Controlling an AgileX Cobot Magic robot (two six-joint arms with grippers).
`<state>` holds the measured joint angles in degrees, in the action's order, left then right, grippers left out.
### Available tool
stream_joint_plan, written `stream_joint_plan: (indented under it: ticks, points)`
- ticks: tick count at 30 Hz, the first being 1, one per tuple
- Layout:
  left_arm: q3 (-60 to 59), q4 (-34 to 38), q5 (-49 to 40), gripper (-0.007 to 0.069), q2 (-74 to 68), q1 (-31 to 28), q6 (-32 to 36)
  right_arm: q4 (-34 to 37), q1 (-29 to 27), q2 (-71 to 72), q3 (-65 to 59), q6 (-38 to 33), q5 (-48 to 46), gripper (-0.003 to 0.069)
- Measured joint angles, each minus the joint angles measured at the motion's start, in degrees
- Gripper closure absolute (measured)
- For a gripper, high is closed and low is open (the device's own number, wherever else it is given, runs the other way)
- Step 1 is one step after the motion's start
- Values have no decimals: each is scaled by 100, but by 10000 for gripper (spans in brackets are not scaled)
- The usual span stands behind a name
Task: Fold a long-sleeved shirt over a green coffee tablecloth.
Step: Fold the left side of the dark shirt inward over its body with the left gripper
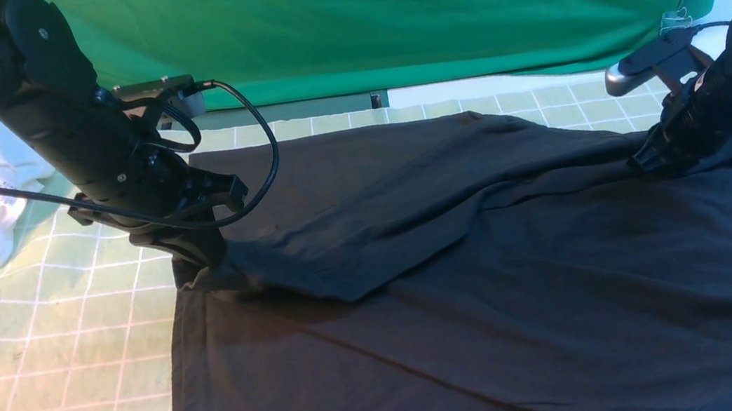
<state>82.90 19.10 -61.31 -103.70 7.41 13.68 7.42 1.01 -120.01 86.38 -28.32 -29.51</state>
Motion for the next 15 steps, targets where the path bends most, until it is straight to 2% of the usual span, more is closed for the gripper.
stream_joint_plan:
  ticks: [2,4,15]
  points:
    - [0,0,0,656,0,0,33,-5,0,0,2,0,-3,633]
    - [0,0,0,656,0,0,34,-27,0,0,53,0,-40,645]
    - [0,0,0,656,0,0,34,-167,0,60,692,-155,-761,636]
